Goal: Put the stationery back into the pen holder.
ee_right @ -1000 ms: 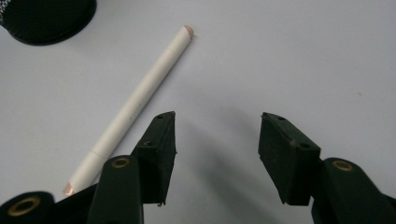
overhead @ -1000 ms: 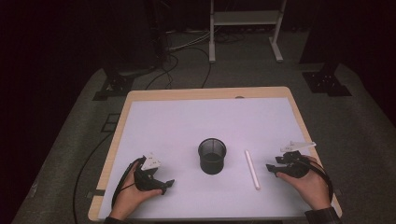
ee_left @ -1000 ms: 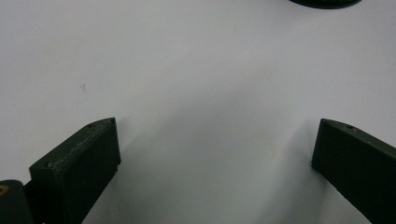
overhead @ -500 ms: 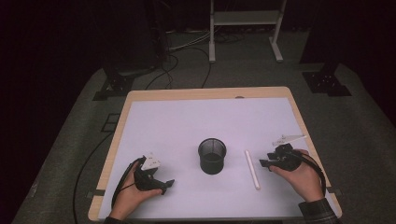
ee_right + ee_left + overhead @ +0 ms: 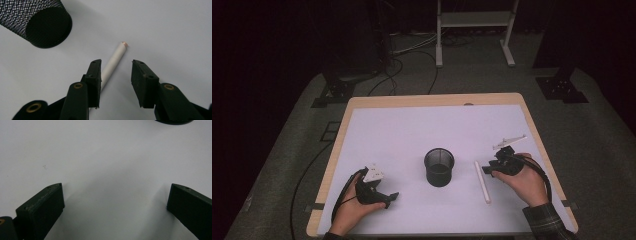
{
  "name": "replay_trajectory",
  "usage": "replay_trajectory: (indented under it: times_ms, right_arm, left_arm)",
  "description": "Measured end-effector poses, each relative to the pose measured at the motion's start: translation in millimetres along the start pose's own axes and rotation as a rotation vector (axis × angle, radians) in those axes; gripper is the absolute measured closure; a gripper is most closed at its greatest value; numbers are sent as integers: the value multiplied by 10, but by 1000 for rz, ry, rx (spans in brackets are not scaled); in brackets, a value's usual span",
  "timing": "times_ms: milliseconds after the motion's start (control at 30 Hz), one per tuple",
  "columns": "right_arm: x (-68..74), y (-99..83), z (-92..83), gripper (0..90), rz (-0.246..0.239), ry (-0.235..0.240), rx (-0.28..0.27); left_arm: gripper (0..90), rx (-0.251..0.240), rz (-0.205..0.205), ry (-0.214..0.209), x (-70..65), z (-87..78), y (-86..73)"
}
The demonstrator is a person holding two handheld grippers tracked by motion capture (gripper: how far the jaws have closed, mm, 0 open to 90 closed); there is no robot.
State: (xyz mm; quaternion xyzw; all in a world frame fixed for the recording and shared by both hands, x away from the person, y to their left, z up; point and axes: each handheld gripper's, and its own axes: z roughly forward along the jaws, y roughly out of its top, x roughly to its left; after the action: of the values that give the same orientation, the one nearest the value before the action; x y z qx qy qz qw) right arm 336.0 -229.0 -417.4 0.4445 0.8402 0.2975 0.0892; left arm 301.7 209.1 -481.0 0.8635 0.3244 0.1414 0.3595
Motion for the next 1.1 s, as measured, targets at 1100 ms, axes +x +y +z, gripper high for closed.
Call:
replay_trajectory:
  times_ms: [1100]
  right_arm:
    - [-54,278,425,645,2,18,124]
  left_arm:
    - [1,0,2,0,4,0,1]
